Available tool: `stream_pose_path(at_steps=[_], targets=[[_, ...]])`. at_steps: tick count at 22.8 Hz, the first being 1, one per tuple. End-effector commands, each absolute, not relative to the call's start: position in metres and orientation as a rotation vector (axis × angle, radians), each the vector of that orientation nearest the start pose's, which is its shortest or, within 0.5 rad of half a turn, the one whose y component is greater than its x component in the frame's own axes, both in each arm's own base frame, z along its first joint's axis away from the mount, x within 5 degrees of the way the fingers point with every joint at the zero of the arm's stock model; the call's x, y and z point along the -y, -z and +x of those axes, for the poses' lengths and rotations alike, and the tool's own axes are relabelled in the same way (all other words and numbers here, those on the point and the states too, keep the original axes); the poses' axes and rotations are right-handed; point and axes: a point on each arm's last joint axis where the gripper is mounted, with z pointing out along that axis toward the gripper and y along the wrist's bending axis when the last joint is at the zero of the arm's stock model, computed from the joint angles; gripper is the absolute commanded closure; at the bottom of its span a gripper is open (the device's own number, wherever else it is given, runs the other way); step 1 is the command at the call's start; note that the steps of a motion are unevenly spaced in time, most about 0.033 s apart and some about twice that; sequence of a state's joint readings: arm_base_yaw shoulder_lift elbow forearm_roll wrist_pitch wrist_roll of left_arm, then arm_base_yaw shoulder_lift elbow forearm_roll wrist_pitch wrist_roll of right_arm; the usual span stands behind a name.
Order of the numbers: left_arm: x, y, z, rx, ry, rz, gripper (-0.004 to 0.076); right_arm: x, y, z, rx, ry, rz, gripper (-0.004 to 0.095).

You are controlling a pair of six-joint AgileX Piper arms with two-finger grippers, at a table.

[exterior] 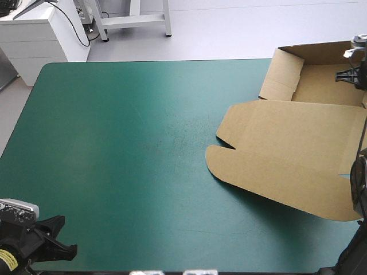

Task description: Fold the box

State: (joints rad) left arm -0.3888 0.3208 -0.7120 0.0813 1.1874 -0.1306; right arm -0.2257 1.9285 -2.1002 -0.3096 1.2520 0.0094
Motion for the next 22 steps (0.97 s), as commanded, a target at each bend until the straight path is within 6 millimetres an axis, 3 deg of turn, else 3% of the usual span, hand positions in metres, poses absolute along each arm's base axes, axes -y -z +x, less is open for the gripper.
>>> stream_pose_path(at_steps=[1, 4, 6, 7, 9, 10, 14, 19, 22], targets=[[0.006, -0.337, 0.031, -2.168, 0.211, 0.268, 0.0731, 0.146, -0.421, 0.376, -2.443, 0.492, 0.396, 0.0921], [0.006, -0.337, 0.031, -2.163, 0.211, 0.27, 0.0731, 0.167, -0.419, 0.368, -2.457, 0.364, 0.399, 0.0826], [0.006, -0.337, 0.031, -2.163, 0.211, 0.27, 0.0731, 0.168, -0.418, 0.367, -2.456, 0.282, 0.379, 0.062], [0.006, -0.337, 0.031, -2.163, 0.211, 0.27, 0.0731, 0.169, -0.418, 0.366, -2.455, 0.29, 0.386, 0.045], [0.006, -0.337, 0.031, -2.164, 0.214, 0.27, 0.0731, 0.169, -0.418, 0.367, -2.45, 0.277, 0.409, 0.0218], [0.006, -0.337, 0.031, -2.164, 0.214, 0.27, 0.0731, 0.169, -0.418, 0.367, -2.448, 0.271, 0.417, 0.0178], [0.006, -0.337, 0.031, -2.164, 0.214, 0.27, 0.0731, 0.163, -0.433, 0.357, -2.407, 0.272, 0.431, 0.0164], [0.007, -0.34, 0.032, -2.135, 0.221, 0.268, 0.0731, 0.15, -0.471, 0.326, -2.306, 0.294, 0.416, 0.0173], [0.007, -0.341, 0.033, -2.11, 0.22, 0.273, 0.0731, 0.132, -0.497, 0.303, -2.227, 0.208, 0.4, 0.0289]])
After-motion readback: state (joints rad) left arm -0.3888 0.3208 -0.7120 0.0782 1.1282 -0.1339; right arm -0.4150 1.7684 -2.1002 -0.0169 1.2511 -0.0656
